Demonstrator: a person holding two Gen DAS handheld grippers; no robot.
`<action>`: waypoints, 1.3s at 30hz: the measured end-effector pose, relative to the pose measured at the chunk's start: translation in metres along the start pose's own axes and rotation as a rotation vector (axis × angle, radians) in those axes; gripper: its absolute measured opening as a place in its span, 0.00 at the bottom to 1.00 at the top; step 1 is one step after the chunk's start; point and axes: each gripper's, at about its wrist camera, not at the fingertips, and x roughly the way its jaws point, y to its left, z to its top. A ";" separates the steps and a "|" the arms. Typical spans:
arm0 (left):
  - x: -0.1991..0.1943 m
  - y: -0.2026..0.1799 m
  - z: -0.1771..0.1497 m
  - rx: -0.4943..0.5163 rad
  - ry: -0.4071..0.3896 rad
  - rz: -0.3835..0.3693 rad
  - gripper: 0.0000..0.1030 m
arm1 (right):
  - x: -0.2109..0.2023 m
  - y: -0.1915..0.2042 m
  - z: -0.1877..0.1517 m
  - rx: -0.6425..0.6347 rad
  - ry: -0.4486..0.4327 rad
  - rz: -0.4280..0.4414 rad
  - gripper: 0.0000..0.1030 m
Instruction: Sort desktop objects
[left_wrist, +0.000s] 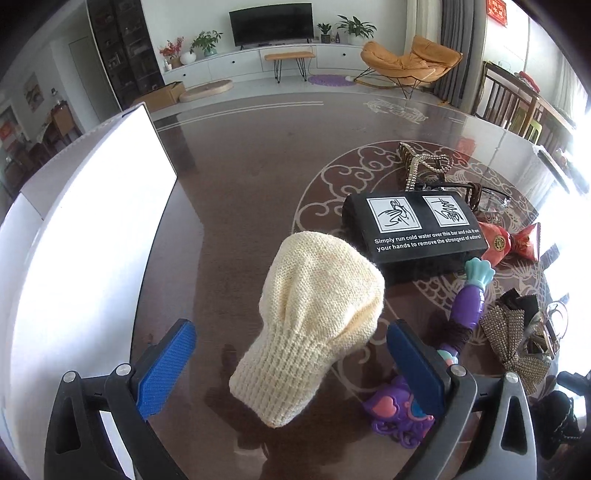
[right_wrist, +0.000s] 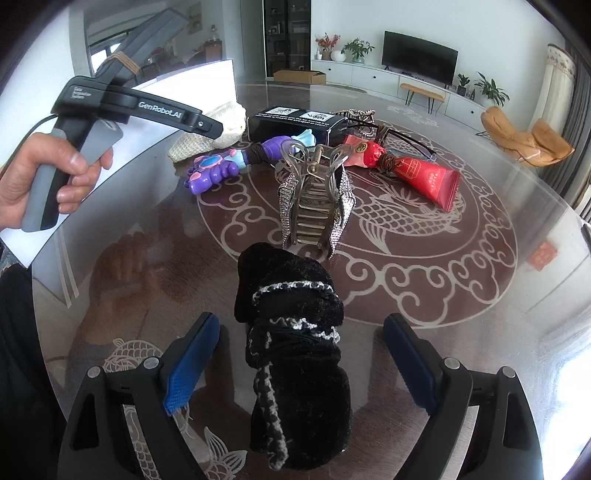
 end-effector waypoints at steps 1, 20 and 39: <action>0.008 0.002 0.002 -0.016 0.022 -0.005 1.00 | 0.000 0.000 0.000 0.000 0.000 0.000 0.88; -0.050 0.009 -0.134 -0.077 -0.075 -0.005 1.00 | 0.002 0.000 0.000 0.005 0.006 -0.012 0.91; -0.047 0.012 -0.133 -0.076 -0.091 -0.009 1.00 | 0.005 -0.003 0.001 0.020 0.018 -0.015 1.00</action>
